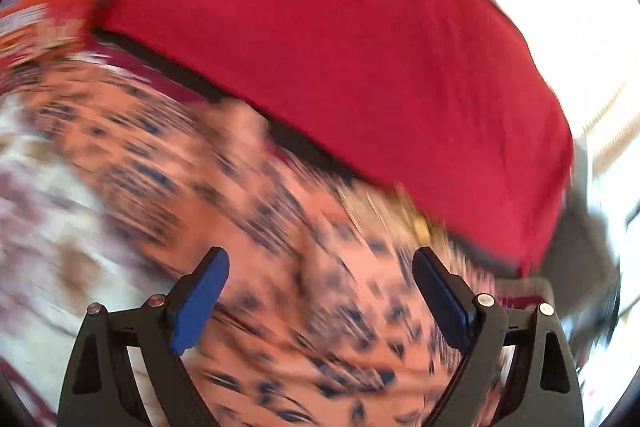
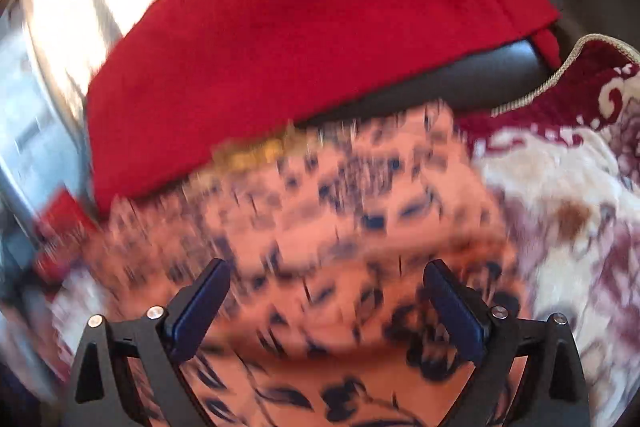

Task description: Fold small clothes

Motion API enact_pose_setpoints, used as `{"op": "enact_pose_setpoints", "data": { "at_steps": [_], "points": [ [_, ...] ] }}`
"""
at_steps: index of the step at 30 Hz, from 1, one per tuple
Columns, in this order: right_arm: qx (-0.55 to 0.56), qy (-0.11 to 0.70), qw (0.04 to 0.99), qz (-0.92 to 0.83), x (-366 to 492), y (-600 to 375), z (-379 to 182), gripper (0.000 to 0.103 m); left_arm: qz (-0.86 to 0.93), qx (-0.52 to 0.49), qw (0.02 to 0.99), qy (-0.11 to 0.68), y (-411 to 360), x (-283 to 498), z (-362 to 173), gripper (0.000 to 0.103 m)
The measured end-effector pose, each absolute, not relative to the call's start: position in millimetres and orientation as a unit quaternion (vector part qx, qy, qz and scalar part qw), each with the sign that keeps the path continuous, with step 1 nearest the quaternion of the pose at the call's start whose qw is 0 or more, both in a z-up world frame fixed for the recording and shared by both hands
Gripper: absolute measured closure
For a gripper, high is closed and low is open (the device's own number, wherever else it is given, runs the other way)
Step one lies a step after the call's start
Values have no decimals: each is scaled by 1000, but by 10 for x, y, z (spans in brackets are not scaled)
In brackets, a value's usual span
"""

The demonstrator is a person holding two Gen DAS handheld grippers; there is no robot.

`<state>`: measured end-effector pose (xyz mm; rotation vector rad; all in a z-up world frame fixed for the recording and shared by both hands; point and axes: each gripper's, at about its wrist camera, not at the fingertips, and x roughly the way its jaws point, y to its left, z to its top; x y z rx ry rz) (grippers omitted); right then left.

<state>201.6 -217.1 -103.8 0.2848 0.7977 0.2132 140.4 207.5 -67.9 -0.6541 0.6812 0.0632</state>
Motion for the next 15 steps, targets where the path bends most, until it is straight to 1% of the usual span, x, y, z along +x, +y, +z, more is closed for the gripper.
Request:
{"op": "enact_pose_setpoints", "data": {
  "at_steps": [3, 5, 7, 9, 15],
  "points": [
    [158, 385, 903, 106, 2071, -2251, -1045, 4, 124, -391, 856, 316, 2946, 1402, -739, 10],
    [161, 387, 901, 109, 2053, -2281, -1049, 4, 169, -443, 818, 326, 3467, 1462, -943, 11],
    [152, 389, 902, 107, 2057, -2256, -1059, 2, 200, -475, 784, 346, 3866, 1540, -1159, 11],
    [147, 389, 903, 108, 2081, -2236, -1054, 1, 212, -482, 776, 346, 4072, 1602, -1260, 14],
    [147, 387, 904, 110, 2061, -2235, -1056, 0, 228, -483, 774, 340, 4281, 1782, -1283, 14]
  ]
}}
